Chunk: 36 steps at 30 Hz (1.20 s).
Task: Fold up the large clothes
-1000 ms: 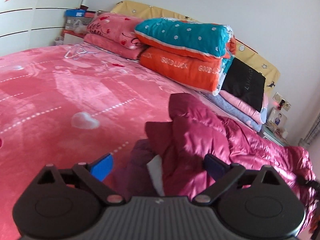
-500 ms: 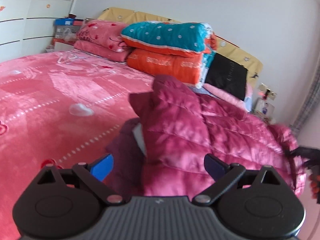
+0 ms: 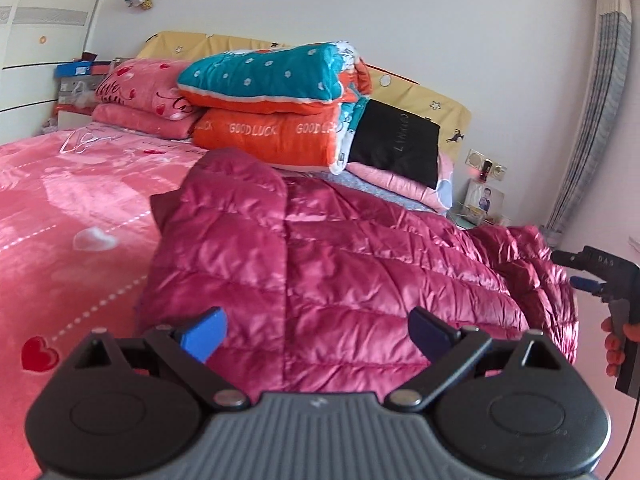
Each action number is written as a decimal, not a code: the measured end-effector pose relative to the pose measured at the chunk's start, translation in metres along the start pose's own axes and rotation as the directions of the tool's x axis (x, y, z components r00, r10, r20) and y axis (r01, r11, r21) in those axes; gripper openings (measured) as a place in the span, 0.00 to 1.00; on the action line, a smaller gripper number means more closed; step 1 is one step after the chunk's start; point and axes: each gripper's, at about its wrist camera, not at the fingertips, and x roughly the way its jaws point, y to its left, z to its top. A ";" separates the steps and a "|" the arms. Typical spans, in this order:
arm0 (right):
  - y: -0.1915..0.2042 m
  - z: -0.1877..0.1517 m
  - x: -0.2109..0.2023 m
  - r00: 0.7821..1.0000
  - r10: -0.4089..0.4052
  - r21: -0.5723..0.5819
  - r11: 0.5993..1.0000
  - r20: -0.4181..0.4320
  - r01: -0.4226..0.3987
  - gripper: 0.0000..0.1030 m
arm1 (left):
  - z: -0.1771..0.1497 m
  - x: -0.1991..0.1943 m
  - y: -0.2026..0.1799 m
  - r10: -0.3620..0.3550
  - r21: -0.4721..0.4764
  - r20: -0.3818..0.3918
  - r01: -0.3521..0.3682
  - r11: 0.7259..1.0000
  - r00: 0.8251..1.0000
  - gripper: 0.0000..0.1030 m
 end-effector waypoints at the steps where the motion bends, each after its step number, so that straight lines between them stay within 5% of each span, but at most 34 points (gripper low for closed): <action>1: -0.003 0.000 -0.004 0.999 -0.024 0.004 1.000 0.024 0.024 1.00 | -0.001 0.001 -0.002 0.001 0.005 -0.002 -0.001 1.000 1.000 0.94; 10: -0.055 -0.040 -0.062 0.977 -0.199 0.157 0.970 0.079 0.185 1.00 | -0.033 -0.025 -0.012 -0.003 -0.012 0.012 0.003 1.000 1.000 0.97; 15: -0.066 -0.100 -0.114 0.983 -0.180 0.244 0.956 0.039 0.165 1.00 | -0.068 -0.059 -0.023 -0.010 -0.006 0.032 0.010 1.000 0.999 0.99; 26: -0.016 -0.212 -0.251 0.992 -0.121 0.060 0.991 0.032 0.118 1.00 | -0.161 -0.173 -0.055 -0.008 -0.038 0.014 0.009 0.999 1.000 0.99; 36: 0.011 -0.239 -0.445 0.991 -0.116 0.023 0.993 0.065 0.115 1.00 | -0.207 -0.320 -0.132 0.144 -0.008 0.045 -0.143 0.990 0.989 0.99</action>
